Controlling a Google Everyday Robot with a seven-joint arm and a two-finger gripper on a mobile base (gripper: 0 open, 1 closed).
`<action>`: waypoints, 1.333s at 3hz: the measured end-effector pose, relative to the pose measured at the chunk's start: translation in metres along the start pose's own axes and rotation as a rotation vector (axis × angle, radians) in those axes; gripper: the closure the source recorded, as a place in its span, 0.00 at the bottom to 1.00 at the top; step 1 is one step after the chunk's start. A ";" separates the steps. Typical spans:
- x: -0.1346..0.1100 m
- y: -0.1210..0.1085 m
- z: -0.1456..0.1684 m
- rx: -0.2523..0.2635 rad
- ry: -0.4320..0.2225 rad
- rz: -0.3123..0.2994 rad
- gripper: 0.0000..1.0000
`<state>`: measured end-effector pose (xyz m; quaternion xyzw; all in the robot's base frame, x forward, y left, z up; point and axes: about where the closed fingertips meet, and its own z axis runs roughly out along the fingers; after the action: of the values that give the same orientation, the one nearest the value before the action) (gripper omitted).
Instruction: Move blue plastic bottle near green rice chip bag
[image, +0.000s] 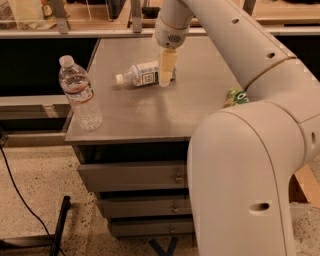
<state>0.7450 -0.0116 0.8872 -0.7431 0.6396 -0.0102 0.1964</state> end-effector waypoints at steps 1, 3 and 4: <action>-0.001 -0.001 0.017 -0.016 0.008 0.014 0.00; -0.005 0.002 0.038 -0.052 0.016 0.025 0.41; 0.000 0.008 0.043 -0.077 0.020 0.030 0.65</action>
Offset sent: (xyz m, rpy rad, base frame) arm 0.0065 0.0143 -0.0299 -0.0210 0.0573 -0.0257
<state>0.7484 -0.0011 0.8451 -0.7402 0.6527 0.0098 0.1616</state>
